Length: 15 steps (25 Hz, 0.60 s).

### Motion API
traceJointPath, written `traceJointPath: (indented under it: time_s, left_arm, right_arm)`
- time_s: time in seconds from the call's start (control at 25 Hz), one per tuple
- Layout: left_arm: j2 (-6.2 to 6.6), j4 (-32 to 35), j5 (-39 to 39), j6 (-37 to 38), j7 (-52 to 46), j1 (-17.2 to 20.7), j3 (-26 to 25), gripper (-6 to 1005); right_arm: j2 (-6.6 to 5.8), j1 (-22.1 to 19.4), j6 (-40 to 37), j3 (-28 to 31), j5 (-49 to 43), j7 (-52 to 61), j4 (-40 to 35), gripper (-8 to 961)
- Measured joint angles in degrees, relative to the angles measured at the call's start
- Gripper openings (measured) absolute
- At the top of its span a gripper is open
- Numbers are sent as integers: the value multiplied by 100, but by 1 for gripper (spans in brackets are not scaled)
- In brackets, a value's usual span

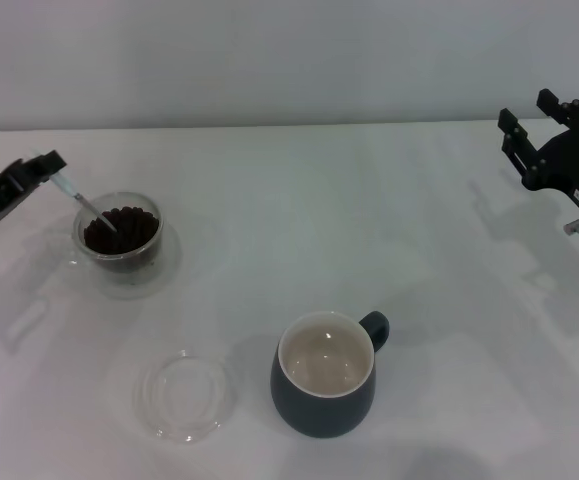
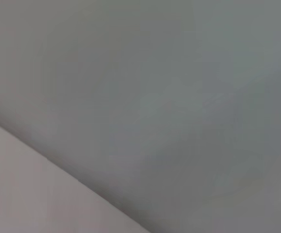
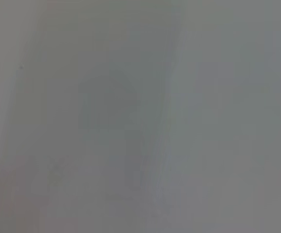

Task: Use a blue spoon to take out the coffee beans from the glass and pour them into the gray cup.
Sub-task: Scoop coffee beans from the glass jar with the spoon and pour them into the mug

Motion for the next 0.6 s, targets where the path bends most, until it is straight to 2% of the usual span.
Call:
traceJointPath:
  time_s: [0.4,0.6]
  left_arm:
    - [1,-16,-662,310,-129,358,-12,130]
    - [-5,-120,-795,495,-137,394,-73,130]
  right_arm:
    - [6,1,56,-2,-28,0,0,514]
    - [-5,13,107,-2,-45,-2,0,514]
